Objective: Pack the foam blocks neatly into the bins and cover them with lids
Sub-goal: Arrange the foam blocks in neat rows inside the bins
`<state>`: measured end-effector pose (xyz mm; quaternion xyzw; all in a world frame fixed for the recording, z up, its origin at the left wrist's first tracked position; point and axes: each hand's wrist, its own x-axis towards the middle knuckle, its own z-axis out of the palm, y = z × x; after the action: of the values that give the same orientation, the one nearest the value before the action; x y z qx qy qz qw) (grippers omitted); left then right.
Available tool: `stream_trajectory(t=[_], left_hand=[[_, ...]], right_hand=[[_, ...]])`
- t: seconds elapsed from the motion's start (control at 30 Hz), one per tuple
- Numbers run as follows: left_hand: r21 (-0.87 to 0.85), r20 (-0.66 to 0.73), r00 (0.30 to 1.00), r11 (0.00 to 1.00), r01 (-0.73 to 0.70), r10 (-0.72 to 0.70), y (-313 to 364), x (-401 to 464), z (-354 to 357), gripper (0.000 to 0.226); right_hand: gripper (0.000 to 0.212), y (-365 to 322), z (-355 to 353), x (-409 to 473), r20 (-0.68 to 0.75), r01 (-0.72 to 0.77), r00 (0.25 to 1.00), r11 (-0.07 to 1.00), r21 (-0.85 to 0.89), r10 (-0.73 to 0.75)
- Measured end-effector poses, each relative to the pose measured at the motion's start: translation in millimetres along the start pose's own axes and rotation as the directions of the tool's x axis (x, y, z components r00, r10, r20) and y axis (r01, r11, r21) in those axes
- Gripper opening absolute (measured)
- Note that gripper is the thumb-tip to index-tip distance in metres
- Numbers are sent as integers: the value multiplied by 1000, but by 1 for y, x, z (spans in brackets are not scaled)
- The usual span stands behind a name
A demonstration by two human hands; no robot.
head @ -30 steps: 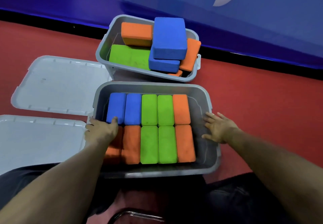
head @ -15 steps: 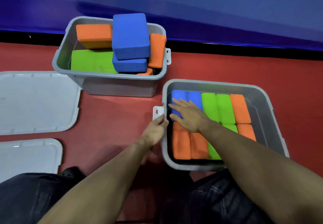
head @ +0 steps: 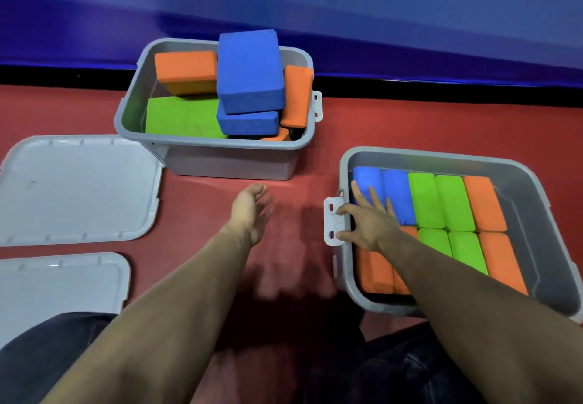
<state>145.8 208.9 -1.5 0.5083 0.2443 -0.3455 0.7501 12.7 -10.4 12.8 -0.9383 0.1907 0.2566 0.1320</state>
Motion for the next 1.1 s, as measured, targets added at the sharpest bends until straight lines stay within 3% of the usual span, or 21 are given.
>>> stream_trajectory(t=[0.17,0.33,0.53,0.73,0.9,1.03,1.1], left_hand=[[-214,-47,998,976,-45,35,36,15,-12,46],[-307,-58,995,947,-96,82,70,42,-2,56],[-361,-51,996,928,-91,78,100,74,0,64],[-300,-76,995,951,-80,59,91,65,-8,61],[-142,-80,997,989,-33,22,58,5,-23,31],[-109,-70,996,993,46,-53,26,-49,-42,45],[-126,-88,991,988,95,-106,8,-69,-50,57]], right_hand=[[66,-3,-4,1,-25,-163,986,985,-46,162],[67,-45,-22,24,-144,41,990,976,212,-11],[65,-87,-37,46,-181,91,983,908,409,-17],[65,-102,-51,50,-281,181,958,895,408,-66],[68,-121,-62,44,-372,282,917,896,342,-146],[48,-136,-68,17,-501,353,855,854,382,-130],[49,-139,-73,-2,-569,373,815,848,377,-106]])
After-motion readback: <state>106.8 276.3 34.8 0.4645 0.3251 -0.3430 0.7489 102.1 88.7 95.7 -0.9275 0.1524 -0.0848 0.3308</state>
